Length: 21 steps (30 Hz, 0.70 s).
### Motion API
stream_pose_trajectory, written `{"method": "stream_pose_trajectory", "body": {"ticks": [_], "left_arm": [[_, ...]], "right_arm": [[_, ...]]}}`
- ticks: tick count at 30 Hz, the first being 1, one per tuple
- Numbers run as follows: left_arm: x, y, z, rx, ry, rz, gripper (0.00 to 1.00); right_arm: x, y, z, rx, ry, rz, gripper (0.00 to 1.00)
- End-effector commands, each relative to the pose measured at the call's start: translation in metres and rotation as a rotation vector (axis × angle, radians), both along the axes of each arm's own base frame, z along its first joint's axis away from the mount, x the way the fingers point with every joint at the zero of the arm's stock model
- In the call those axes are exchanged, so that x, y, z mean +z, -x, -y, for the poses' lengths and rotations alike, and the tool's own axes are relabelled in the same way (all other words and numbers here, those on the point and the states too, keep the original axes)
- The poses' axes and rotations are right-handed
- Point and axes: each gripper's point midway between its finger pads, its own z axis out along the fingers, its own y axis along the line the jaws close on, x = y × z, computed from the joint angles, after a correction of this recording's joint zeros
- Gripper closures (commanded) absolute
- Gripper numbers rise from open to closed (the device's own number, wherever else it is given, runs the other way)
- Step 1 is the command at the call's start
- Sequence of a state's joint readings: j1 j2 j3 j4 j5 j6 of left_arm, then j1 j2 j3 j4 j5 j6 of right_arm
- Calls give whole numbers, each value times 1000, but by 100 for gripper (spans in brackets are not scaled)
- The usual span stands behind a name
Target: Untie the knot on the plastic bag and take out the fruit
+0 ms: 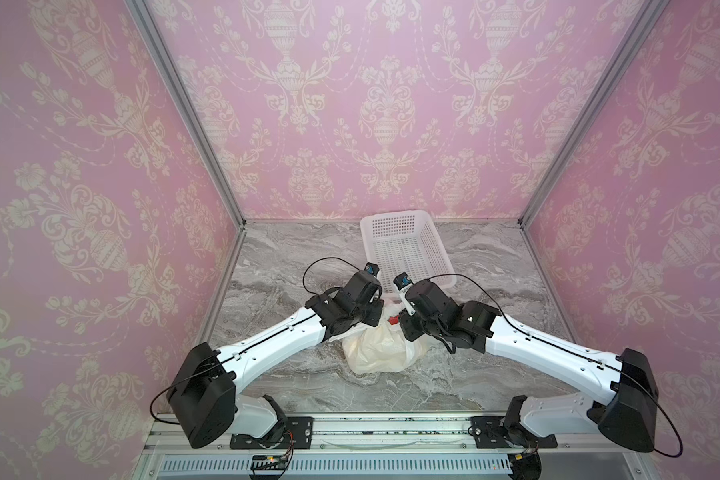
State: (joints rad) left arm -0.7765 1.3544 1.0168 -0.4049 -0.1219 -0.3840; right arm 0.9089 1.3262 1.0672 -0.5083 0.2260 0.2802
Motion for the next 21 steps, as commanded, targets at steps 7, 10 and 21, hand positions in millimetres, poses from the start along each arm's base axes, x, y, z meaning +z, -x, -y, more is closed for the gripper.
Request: {"method": "stream_pose_trajectory", "body": {"ticks": [7,10,21], "left_arm": [[32,14,-76,196,-117,132,100],[36,15,-93,244,-154,156,100],[53,25,-131,345,-69,213,100]], "right_arm": [[12,-12,25,-123,-4,122,100],[16,-11,30,-136,-27,141,100],[7,-23,51,-255,-60,116,100]]}}
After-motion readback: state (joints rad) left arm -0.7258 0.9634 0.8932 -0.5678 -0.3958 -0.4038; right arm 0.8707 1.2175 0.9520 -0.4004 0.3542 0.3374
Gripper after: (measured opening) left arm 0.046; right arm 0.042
